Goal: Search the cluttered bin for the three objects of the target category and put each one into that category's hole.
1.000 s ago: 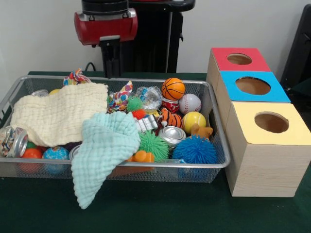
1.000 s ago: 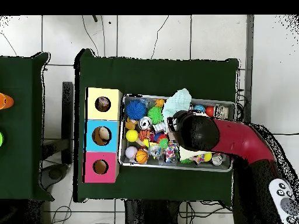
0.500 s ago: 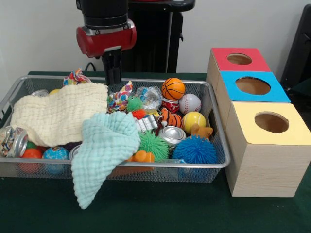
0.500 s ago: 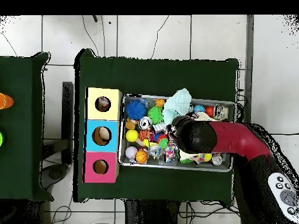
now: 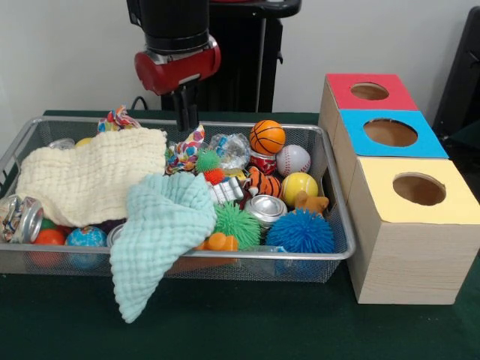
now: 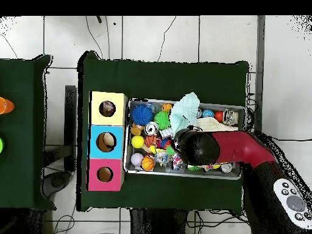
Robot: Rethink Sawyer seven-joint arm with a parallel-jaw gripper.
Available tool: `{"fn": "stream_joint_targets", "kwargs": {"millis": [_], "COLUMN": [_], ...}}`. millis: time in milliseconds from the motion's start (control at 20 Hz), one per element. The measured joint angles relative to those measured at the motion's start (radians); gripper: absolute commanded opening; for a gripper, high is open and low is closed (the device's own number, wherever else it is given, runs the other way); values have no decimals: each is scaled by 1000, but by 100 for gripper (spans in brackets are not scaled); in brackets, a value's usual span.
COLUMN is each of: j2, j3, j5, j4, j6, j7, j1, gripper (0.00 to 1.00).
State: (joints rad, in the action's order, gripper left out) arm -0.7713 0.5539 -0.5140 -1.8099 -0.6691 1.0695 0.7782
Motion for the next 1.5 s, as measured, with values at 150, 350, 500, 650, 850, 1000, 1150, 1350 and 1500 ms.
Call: {"fn": "stream_joint_targets", "kwargs": {"millis": [150, 350, 500, 650, 850, 1000, 1150, 1350, 1500], "j2": [1, 1, 2, 2, 10, 24, 49, 82, 105], "j3": [13, 24, 37, 40, 41, 41, 41, 41, 41], "j5": [-21, -37, -57, -72, -89, -99, -113, -131, -148], "j4": [-14, -26, -26, -26, -26, -26, -26, -25, -25], "j6": [-27, -63, -73, -73, -73, -73, -73, -73, -73], "j7": [0, 0, 0, 0, 0, 0, 0, 0, 0], "j1": [11, 23, 33, 35, 39, 40, 40, 40, 40], "gripper": [0, 100, 100, 100, 100, 100, 100, 100, 100]}}
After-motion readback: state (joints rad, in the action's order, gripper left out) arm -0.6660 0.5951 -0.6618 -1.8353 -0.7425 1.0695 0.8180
